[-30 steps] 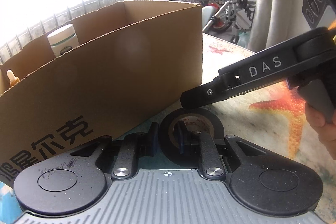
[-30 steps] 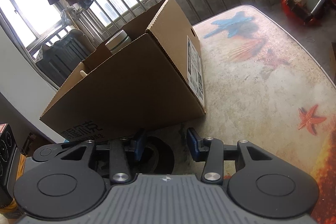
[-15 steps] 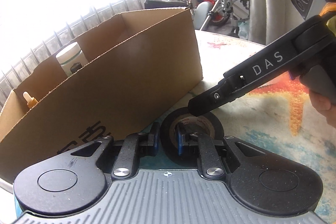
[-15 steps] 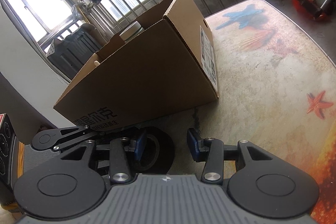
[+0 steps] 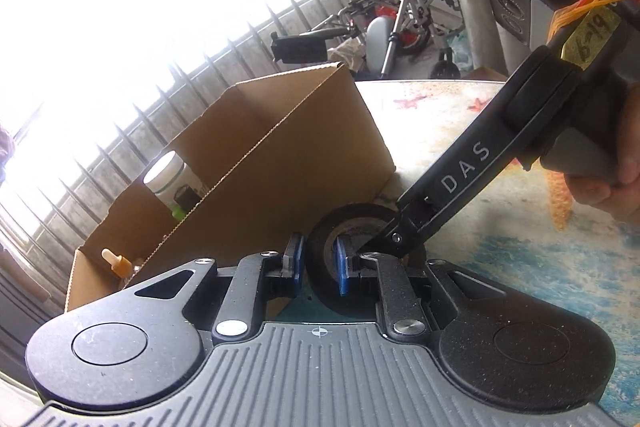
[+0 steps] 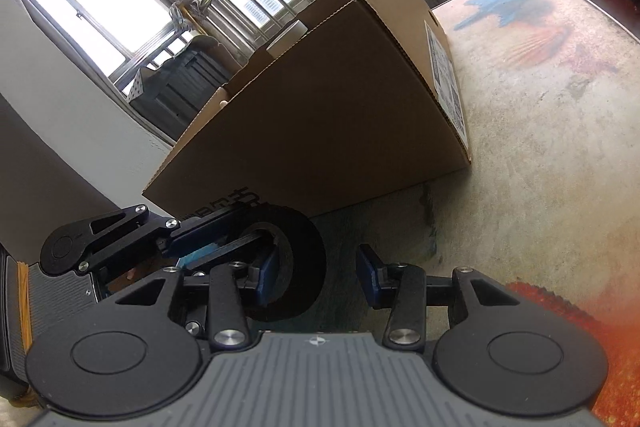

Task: Organize rigid objects
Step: 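Lift the tape roll and carry it down into the box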

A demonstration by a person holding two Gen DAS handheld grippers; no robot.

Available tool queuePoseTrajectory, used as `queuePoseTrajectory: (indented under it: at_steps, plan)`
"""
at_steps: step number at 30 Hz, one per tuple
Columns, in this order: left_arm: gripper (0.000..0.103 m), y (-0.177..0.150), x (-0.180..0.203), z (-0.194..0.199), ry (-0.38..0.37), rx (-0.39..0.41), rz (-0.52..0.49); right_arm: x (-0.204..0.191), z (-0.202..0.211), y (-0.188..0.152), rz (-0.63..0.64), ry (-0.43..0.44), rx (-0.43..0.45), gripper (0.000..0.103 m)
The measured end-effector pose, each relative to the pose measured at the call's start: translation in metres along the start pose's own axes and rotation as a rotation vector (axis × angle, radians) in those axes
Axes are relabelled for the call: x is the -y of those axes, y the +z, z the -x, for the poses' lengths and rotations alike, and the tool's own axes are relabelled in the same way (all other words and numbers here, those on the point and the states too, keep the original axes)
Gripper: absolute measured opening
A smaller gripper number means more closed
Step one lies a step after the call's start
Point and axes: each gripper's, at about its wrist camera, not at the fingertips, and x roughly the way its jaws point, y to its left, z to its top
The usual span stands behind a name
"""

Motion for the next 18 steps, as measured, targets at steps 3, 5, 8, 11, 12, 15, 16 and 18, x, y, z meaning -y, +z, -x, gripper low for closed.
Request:
queuePoseTrajectory:
  at_steps: [3, 5, 8, 11, 12, 15, 16, 18]
  plan:
    - [0.015, 0.005, 0.006, 0.004, 0.002, 0.013, -0.05, -0.006, -0.002, -0.002, 0.021, 0.029, -0.004, 0.034]
    - [0.015, 0.004, 0.011, 0.006, 0.019, 0.022, -0.098, -0.011, -0.002, -0.003, 0.043, 0.026, 0.0, 0.028]
    - [0.015, 0.004, 0.009, 0.01, 0.016, 0.026, -0.099, -0.015, -0.001, -0.003, 0.051, 0.0, 0.021, 0.024]
    - [0.015, 0.008, -0.004, 0.021, -0.012, 0.032, -0.046, -0.021, 0.007, -0.003, 0.068, 0.006, 0.052, 0.023]
    - [0.015, 0.01, -0.009, 0.026, -0.03, 0.041, -0.02, -0.025, 0.013, -0.003, 0.077, 0.014, 0.072, 0.023]
    - [0.015, 0.017, -0.032, 0.049, -0.062, 0.109, 0.038, -0.044, 0.032, 0.0, 0.15, 0.031, 0.105, 0.023]
    - [0.015, 0.02, -0.038, 0.057, -0.061, 0.132, 0.047, -0.052, 0.04, 0.002, 0.174, 0.037, 0.126, 0.023]
    - [0.015, 0.03, -0.053, 0.067, -0.054, 0.174, 0.041, -0.07, 0.053, 0.01, 0.203, 0.046, 0.172, 0.023]
